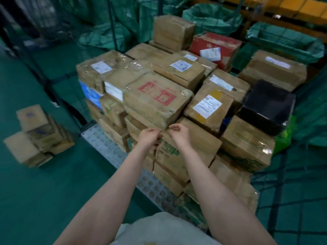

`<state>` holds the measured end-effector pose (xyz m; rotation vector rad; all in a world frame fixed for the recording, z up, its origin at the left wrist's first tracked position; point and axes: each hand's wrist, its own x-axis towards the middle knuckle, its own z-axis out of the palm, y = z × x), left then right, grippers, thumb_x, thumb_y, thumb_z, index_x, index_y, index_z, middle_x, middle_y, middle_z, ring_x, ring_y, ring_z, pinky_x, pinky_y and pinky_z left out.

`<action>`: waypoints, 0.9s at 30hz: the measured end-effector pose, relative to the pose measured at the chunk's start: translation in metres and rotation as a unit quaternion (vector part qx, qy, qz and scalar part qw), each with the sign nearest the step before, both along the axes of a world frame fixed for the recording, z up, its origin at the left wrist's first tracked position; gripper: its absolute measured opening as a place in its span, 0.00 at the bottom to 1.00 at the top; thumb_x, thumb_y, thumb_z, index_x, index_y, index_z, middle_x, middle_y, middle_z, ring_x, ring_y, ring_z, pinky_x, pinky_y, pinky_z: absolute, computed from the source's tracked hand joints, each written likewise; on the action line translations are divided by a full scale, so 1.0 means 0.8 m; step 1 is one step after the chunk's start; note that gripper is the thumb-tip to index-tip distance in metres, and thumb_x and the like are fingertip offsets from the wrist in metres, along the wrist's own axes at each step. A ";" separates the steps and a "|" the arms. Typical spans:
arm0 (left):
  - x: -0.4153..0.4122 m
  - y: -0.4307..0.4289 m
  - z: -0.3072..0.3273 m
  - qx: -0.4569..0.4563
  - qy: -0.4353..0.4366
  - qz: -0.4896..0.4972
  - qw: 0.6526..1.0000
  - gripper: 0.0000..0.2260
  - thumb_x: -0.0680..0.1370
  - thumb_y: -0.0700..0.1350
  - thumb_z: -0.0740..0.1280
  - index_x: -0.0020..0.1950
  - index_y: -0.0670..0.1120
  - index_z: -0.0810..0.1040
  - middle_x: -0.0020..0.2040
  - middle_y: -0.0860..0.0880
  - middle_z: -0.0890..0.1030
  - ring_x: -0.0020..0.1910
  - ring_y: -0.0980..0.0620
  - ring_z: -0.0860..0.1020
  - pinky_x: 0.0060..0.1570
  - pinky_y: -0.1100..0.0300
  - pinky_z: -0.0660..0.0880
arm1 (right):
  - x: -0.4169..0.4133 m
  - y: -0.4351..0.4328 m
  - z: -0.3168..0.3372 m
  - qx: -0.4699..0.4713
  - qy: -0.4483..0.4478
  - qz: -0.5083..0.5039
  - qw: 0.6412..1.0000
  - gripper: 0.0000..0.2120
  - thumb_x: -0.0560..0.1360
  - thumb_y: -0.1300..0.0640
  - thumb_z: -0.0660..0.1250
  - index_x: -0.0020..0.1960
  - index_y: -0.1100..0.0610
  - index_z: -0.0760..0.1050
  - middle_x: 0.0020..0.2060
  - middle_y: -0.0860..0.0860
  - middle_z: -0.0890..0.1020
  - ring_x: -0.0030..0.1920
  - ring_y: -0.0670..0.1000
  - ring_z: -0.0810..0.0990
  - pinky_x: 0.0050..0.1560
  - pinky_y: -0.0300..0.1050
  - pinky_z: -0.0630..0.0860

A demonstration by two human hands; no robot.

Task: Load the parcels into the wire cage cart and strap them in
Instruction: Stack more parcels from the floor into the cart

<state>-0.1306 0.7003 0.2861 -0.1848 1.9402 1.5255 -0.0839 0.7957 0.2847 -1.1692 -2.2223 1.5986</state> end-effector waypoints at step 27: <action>-0.204 -0.410 -0.026 -0.026 -0.033 0.260 0.965 0.08 0.80 0.43 0.58 0.51 0.47 0.77 0.46 0.50 0.79 0.45 0.50 0.77 0.44 0.58 0.71 | -0.269 -0.360 -0.062 -0.080 -0.100 0.233 0.964 0.12 0.72 0.65 0.62 0.34 0.51 0.70 0.32 0.50 0.76 0.34 0.50 0.75 0.35 0.40 0.70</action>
